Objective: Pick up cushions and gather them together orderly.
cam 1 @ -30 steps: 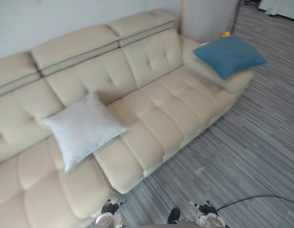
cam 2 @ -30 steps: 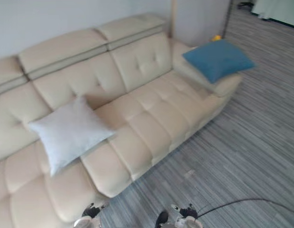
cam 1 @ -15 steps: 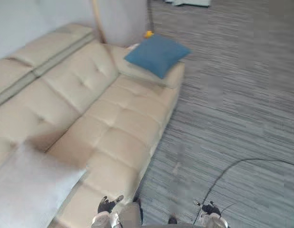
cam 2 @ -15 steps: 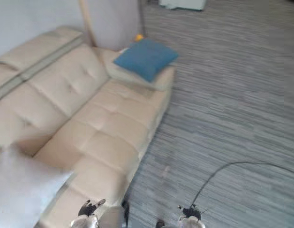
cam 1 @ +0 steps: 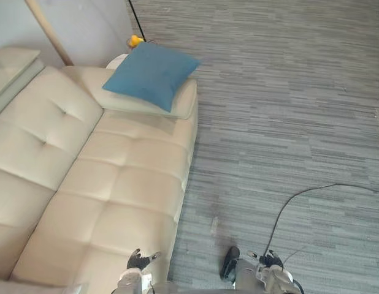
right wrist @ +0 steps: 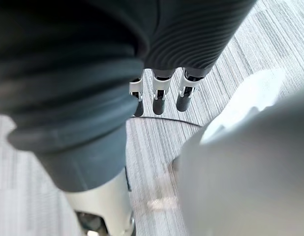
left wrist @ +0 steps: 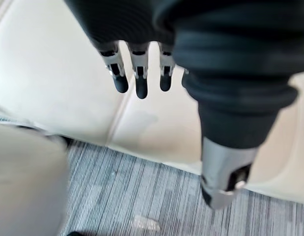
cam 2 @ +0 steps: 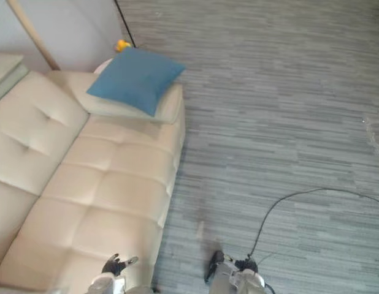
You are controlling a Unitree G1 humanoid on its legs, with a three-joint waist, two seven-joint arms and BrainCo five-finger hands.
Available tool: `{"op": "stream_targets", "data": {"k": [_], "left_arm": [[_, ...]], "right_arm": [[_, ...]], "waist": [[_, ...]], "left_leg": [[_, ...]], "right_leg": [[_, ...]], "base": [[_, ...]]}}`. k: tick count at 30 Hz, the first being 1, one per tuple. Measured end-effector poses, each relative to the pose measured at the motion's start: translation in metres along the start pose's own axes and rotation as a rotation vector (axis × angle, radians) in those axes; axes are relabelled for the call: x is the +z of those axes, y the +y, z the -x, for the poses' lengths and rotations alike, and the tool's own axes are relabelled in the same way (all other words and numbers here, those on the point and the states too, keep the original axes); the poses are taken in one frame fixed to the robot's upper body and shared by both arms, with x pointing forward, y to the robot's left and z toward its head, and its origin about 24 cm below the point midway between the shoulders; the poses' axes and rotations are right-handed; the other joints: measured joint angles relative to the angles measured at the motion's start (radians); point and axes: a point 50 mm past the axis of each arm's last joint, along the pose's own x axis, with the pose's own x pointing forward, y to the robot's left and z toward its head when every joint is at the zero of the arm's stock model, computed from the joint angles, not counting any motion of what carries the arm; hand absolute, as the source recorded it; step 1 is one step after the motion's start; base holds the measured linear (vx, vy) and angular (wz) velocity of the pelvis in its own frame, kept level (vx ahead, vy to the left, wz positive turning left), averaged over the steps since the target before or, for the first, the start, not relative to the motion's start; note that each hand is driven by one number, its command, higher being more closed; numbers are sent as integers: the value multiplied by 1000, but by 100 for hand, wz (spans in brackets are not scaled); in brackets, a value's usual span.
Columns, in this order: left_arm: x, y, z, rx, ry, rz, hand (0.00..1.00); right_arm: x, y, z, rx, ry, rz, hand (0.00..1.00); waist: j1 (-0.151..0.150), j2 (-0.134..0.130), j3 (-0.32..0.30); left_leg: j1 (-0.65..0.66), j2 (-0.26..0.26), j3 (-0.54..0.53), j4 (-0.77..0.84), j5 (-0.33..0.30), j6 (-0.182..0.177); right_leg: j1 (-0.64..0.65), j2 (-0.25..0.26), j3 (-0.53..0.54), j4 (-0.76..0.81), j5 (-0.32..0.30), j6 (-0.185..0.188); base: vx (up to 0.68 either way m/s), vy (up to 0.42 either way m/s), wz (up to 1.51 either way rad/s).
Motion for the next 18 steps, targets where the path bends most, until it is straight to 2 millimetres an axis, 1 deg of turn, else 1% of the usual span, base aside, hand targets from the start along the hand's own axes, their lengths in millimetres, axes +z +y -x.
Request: {"op": "stream_targets", "data": {"k": [1,2,3,4,5,6,7,8,9,10,11,12,13,14,15,16,17,18], "left_arm": [[6,-5,0,-14,-22,9,0],[9,-7,-1,-18,-31,12,0],[11,-7,-1,-19,-38,16,0],[15,-7,-1,-19,-57,18,0],[20,-6,-1,-18,-81,27,0],[21,-7,-1,-19,-88,33,0],[23,-8,-1,-22,-94,37,0],[23,-10,-1,-25,-96,45,0],[23,-10,-1,-26,-95,46,0],[22,-11,0,-28,-93,47,0],[22,-13,0,-34,-89,51,0],[22,-12,0,-32,-88,49,0],[25,-8,-1,-24,-98,41,0],[26,-8,-2,-24,-99,33,0],[27,-6,-3,-19,-92,26,0],[26,-2,-3,-11,-87,17,0],[25,-1,-3,-12,-75,3,0],[21,-2,-3,-13,-56,-8,0]], "right_arm": [[3,1,-1,0,-6,0,0],[5,1,-1,-3,-9,0,0],[4,1,-1,-6,-6,-1,0],[3,3,0,-6,-2,-3,0],[2,2,-1,-12,2,-2,0],[3,2,-1,-14,1,-3,0],[6,3,-1,-13,-6,-6,0],[9,4,-2,-9,-14,-6,0],[9,5,-2,-7,-14,-6,0],[10,5,-2,-6,-17,-4,0],[10,8,-2,2,-18,-3,0],[10,11,-1,9,-16,-5,0],[8,17,0,24,-9,-12,0],[6,18,1,26,-5,-14,0],[5,20,1,30,-5,-14,0],[3,21,2,34,0,-13,0],[1,20,2,34,4,1,0],[-6,16,3,26,17,26,0]], "waist": [[6,18,21],[8,17,29],[11,7,36],[12,-6,43],[20,-16,48],[25,-18,49],[32,-18,49],[42,-14,51],[46,-11,51],[50,-4,46],[61,3,39],[66,-8,36],[74,-39,21],[73,-55,17],[75,-69,22],[75,-74,25],[67,-77,29],[62,-76,29]], "left_leg": [[-100,45,-37,233,20,11],[-126,45,-41,286,10,6],[-164,33,-39,322,-8,7],[-203,8,-30,305,-22,17],[-245,-17,8,217,-34,21],[-259,-32,31,145,-34,22],[-266,-62,58,-16,-20,31],[-274,-96,73,-214,13,40],[-274,-110,72,-298,44,37],[-265,-124,70,-417,102,30],[-263,-128,50,-461,198,59],[-262,-133,37,-447,234,93],[-264,-158,48,-414,209,121],[-255,-168,57,-405,179,130],[-214,-171,84,-400,152,135],[-164,-180,92,-401,128,140],[-109,-189,91,-406,98,144],[-34,-197,86,-419,72,143]], "right_leg": [[71,44,-1,-42,-18,-25],[103,52,-1,-55,-28,-35],[151,60,0,-81,-43,-44],[203,62,2,-111,-53,-45],[257,70,12,-160,-54,-42],[279,72,18,-181,-50,-33],[306,77,26,-217,-49,-22],[347,86,45,-255,-55,-8],[371,92,51,-272,-57,-2],[408,108,64,-305,-66,14],[441,124,86,-323,-89,40],[448,120,104,-322,-103,50],[449,87,128,-287,-140,76],[424,65,140,-211,-155,103],[356,31,158,-18,-170,145],[283,-3,159,206,-144,219],[218,-46,157,391,-109,292],[178,-97,120,524,-113,262]], "base": [[408,-256,-23],[402,-199,-25],[403,-176,-15],[471,-196,-18],[386,-145,-19],[366,-101,-30],[390,-53,-38],[411,-30,-38],[483,20,-37],[500,82,-44],[519,112,-49],[527,141,-57],[583,115,-39],[582,105,-43],[676,137,-31],[540,136,-22],[662,150,2],[456,83,8]]}}
